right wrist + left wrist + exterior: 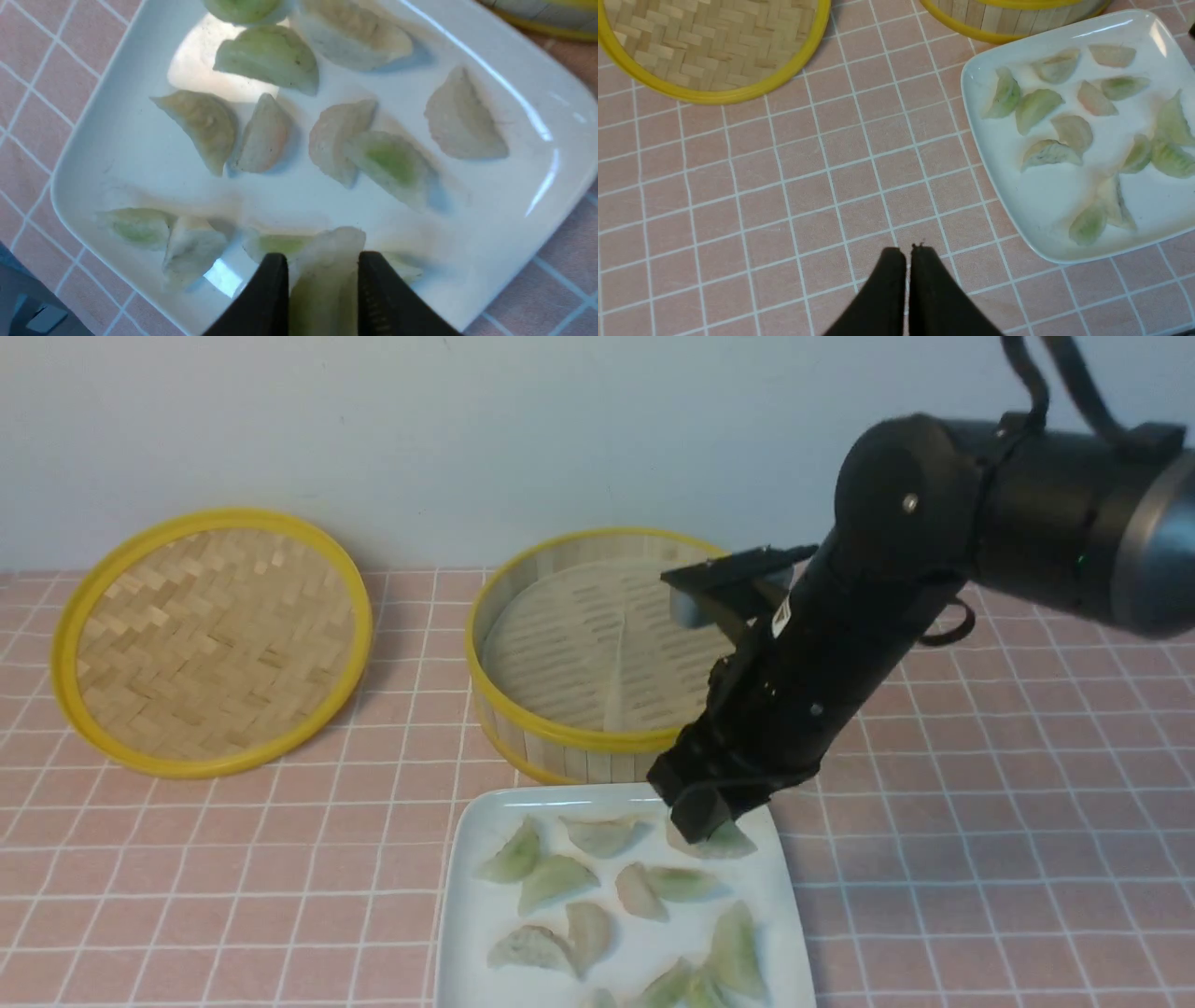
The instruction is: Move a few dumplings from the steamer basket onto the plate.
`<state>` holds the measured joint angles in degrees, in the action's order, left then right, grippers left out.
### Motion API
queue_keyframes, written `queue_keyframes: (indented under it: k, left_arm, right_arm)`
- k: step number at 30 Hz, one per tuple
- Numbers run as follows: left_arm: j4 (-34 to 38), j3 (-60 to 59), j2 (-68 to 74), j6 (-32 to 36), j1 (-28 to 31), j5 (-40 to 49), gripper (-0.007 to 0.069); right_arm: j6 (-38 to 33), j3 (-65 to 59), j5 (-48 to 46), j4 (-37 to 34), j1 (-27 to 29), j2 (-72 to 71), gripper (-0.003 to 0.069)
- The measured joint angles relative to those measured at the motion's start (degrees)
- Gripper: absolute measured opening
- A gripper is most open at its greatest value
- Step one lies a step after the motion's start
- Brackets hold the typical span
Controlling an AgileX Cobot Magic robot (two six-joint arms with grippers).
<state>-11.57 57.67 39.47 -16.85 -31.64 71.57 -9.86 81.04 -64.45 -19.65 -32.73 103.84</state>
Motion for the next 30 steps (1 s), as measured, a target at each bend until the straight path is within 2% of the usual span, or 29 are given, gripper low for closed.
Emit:
queue_keyframes:
  k: [4,7,15,19,22,25,28,30]
  left_arm:
    - [0.0,0.0,0.0,0.0,0.0,-0.1,-0.0006]
    - [0.0,0.0,0.0,0.0,0.0,-0.1,-0.0006]
    - [0.1,0.0,0.0,0.0,0.0,-0.6,-0.0006]
    - [0.1,0.0,0.0,0.0,0.0,-1.9,-0.0006]
    - [0.1,0.0,0.0,0.0,0.0,-4.0,-0.0006]
    - [0.3,0.0,0.0,0.0,0.0,-4.7,-0.0006]
    - [1.3,0.0,0.0,0.0,0.0,-4.7,-0.0006]
    - [1.5,0.0,0.0,0.0,0.0,-4.7,-0.0006]
  right_arm:
    - [0.0,-1.7,0.7,-0.1,-0.1,2.4,0.017]
    - [0.0,-1.9,0.7,-1.0,-0.1,4.3,0.0205]
    - [-0.2,-1.6,2.4,-2.9,-0.1,5.5,0.051]
    - [0.0,0.9,-1.9,-2.3,-0.1,5.5,0.055]
    - [1.5,3.2,-4.7,-0.6,-0.1,3.3,0.0453]
    - [3.6,3.6,-5.2,1.9,-0.1,-1.6,0.03]
    - [6.5,3.7,-5.8,5.7,-0.1,-10.8,0.0092]
    - [8.3,3.7,-5.4,8.2,-0.1,-17.6,0.0022]
